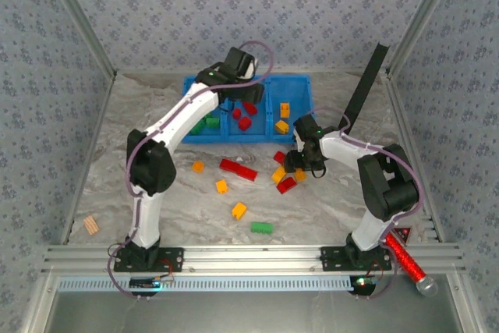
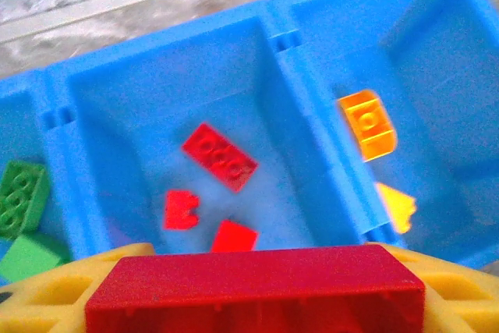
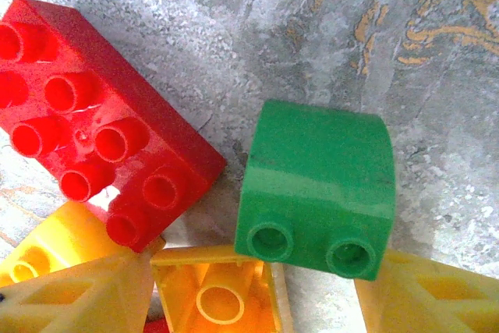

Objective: Sort the legos into containers by color
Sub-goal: Place the lego in the container.

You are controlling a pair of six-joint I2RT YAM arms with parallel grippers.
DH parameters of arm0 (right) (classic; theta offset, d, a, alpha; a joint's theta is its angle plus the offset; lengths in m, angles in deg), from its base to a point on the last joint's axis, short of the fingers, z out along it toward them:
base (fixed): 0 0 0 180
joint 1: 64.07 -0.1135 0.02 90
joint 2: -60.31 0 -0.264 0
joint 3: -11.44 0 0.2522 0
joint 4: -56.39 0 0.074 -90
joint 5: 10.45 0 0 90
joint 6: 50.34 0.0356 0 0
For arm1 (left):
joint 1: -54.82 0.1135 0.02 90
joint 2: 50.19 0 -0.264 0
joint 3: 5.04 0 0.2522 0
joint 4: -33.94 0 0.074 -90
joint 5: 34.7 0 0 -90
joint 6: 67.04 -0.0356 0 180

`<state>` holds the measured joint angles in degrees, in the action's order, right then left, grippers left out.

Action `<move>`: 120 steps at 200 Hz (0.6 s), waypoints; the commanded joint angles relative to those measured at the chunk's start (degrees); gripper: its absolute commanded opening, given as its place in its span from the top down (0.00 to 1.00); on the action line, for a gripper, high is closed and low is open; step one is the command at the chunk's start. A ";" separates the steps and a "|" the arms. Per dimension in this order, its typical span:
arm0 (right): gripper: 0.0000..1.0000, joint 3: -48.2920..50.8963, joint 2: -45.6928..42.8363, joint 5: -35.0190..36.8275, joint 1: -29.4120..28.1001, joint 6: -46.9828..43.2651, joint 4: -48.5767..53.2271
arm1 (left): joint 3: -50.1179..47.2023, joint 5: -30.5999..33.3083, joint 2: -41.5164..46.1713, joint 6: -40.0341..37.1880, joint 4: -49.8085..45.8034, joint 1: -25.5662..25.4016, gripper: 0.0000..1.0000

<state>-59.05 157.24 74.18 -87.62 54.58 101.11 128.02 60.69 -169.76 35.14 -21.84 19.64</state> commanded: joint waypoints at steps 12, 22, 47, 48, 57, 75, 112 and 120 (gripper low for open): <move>0.28 -0.54 -0.52 -0.22 -0.17 -0.77 -0.53 | 4.18 2.14 -6.47 -0.96 -3.67 -0.48 0.43; 0.28 -0.50 -0.44 -0.18 -0.18 -0.85 -0.58 | 4.60 2.57 -7.84 -0.58 -4.01 -0.62 0.43; 0.27 -0.49 -0.14 -0.26 -0.09 -1.20 -0.81 | 4.35 2.74 -10.16 0.27 -4.61 -0.82 0.42; 0.27 -0.49 -0.10 -0.26 -0.09 -1.20 -0.77 | 4.31 2.76 -10.20 0.28 -4.59 -0.84 0.42; 0.27 -0.58 0.09 -0.28 0.00 -1.21 -0.73 | 3.33 2.95 -10.55 0.47 -4.03 -0.91 0.43; 0.27 -0.28 0.21 -0.85 -0.17 -1.03 -0.80 | 1.62 3.45 -11.00 0.72 -3.10 -1.03 0.43; 0.26 0.38 0.25 -0.88 -0.18 -0.85 -0.64 | 0.31 4.00 -12.46 1.79 -2.51 -0.90 0.42; 0.26 0.53 0.35 -0.87 -0.18 -0.94 -0.64 | 0.31 3.98 -12.85 2.10 -2.60 -0.86 0.42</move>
<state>-59.03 157.24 74.14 -87.62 54.55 100.04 128.42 63.58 -181.24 35.91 -24.68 18.81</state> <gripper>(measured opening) 0.735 0.661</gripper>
